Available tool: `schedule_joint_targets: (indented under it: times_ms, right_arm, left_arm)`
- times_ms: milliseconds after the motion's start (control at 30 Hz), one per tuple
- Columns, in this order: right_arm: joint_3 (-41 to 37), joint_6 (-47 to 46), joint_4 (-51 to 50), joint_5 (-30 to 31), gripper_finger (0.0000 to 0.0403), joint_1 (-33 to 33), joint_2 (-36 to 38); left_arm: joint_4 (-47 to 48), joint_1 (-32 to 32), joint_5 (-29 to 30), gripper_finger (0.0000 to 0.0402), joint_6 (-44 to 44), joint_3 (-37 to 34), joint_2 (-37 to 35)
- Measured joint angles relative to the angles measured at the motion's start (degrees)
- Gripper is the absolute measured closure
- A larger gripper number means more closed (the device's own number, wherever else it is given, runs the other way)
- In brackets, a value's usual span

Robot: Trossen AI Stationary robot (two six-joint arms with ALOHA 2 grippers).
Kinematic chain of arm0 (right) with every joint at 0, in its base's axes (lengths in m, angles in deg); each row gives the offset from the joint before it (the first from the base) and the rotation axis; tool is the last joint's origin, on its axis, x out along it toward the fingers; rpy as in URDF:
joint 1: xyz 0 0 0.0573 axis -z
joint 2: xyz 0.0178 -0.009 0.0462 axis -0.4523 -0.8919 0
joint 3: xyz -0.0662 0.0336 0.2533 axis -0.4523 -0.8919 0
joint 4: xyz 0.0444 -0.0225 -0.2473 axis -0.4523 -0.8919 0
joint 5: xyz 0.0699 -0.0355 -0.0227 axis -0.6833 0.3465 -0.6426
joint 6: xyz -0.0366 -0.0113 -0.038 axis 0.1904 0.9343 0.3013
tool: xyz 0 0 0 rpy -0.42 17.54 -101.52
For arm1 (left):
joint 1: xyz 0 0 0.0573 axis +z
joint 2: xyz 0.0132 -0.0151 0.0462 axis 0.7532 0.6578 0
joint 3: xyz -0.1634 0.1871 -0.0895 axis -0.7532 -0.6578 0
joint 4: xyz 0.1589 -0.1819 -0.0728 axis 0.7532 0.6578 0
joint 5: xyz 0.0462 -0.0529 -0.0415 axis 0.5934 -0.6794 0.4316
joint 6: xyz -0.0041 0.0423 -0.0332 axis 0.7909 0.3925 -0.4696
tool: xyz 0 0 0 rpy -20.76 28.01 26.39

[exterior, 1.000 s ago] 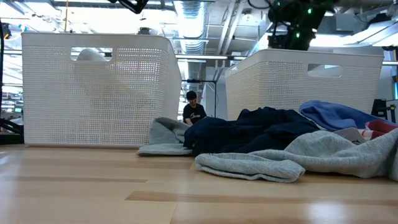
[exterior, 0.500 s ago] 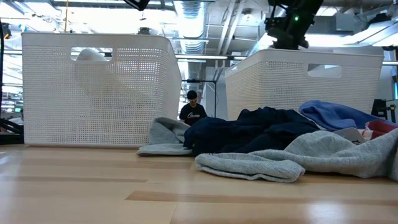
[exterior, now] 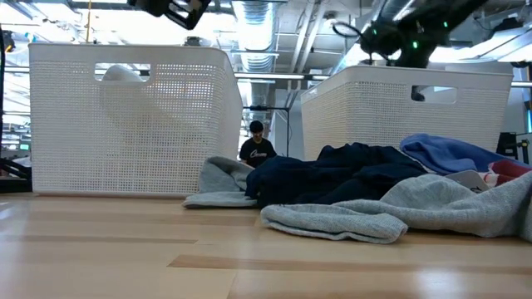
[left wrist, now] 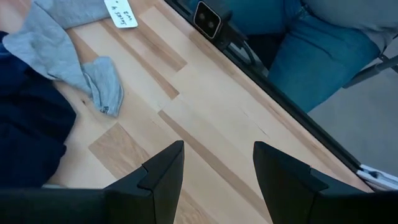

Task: Sort clothes
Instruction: Put the blue underwear into the right white bin

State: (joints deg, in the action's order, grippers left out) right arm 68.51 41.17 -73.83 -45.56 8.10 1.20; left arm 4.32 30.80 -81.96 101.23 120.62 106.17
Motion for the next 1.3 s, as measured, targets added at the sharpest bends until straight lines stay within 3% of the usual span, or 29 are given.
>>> schedule_joint_targets:
  times_ms: [233,433,567,867,1033,1300]
  right_arm:
    - [-7.65,-1.07,6.75,-2.08,0.0280,1.98,0.00]
    - [-7.36,-1.11,6.41,-2.18,0.0280,1.86,0.06]
    - [-3.07,-1.17,2.98,-2.21,0.0280,0.71,0.45]
    - [12.42,-0.96,-8.37,-2.02,0.0280,-4.37,0.64]
    - [20.85,-0.42,-13.37,-1.65,0.0280,-8.07,0.64]
    - [29.41,0.20,-21.45,6.13,0.0280,-12.32,0.65]
  left_arm:
    - [-4.82,0.04,0.00,0.0214,0.42,-2.97,0.02]
    - [-7.56,0.04,0.00,0.0214,0.58,-3.06,0.01]
    - [-8.64,0.04,0.36,0.0214,0.58,-3.09,0.02]
    - [-11.01,0.04,9.60,0.0214,3.36,-3.09,0.02]
    - [-14.35,0.04,11.95,0.0214,6.02,-3.09,0.02]
    - [-16.84,0.04,13.16,0.0214,8.08,-3.06,5.69]
